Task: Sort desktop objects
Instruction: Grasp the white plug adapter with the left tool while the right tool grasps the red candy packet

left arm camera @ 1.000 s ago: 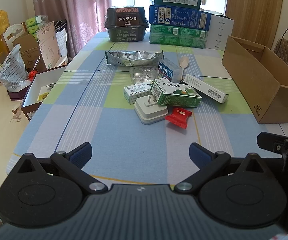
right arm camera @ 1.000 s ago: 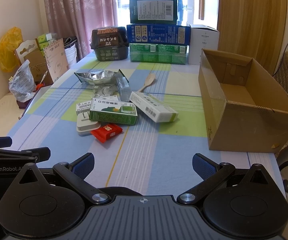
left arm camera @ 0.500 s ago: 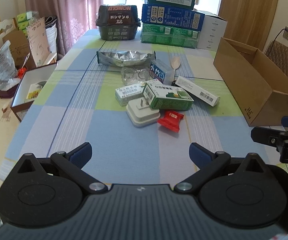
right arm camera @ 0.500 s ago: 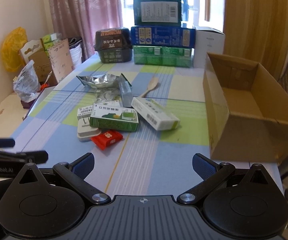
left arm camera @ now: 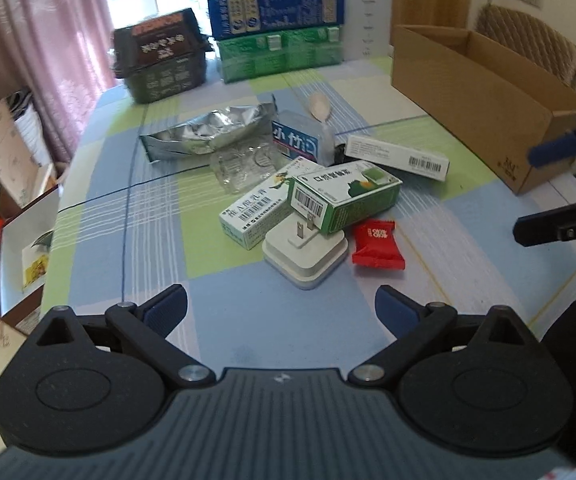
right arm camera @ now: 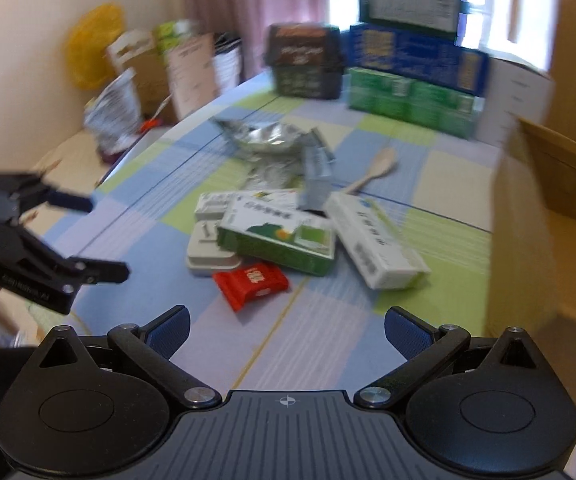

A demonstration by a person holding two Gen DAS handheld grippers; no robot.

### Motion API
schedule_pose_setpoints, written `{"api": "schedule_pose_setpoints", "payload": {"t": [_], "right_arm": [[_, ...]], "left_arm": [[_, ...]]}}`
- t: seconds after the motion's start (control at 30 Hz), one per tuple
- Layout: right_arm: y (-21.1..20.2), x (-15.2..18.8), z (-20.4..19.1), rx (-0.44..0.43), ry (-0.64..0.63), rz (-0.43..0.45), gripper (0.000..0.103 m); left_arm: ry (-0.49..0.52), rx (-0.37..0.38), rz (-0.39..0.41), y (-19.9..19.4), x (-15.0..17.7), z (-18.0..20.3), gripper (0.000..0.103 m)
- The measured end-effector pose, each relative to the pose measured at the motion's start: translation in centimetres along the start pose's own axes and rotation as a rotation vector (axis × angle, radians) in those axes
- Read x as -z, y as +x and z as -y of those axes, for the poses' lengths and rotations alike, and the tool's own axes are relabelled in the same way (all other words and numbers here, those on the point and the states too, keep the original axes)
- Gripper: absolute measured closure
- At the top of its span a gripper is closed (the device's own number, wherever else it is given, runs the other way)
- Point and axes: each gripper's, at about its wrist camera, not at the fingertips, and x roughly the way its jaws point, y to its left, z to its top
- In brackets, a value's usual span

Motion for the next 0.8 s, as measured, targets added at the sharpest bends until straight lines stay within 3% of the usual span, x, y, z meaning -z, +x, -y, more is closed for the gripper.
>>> {"api": "schedule_pose_setpoints", "payload": {"t": [0.17,0.27,0.4,0.8], "right_arm": [[3.7,-1.3,-0.5,-0.075,-0.099,-0.033,0.003],[6.3,-1.8,-0.7,-0.124,-0.148,-0.064,0.013],[9.4,-1.9,-0.4,-0.199,-0.187,-0.109,0.016],[14.6,-2.1,-0.1,-0.232,-0.29,-0.176,0.027]], "left_arm": [[0.122,0.074,0.003,2.3,-0.5,-0.5,0.012],[0.185,0.12,0.009,3.7,-1.1,-0.7,0.015],[0.252,0.185,-0.001,5.9,-1.8,-1.1,0.021],[0.373,0.277,-0.034,9.6,-2.0,-2.0,0.026]]}}
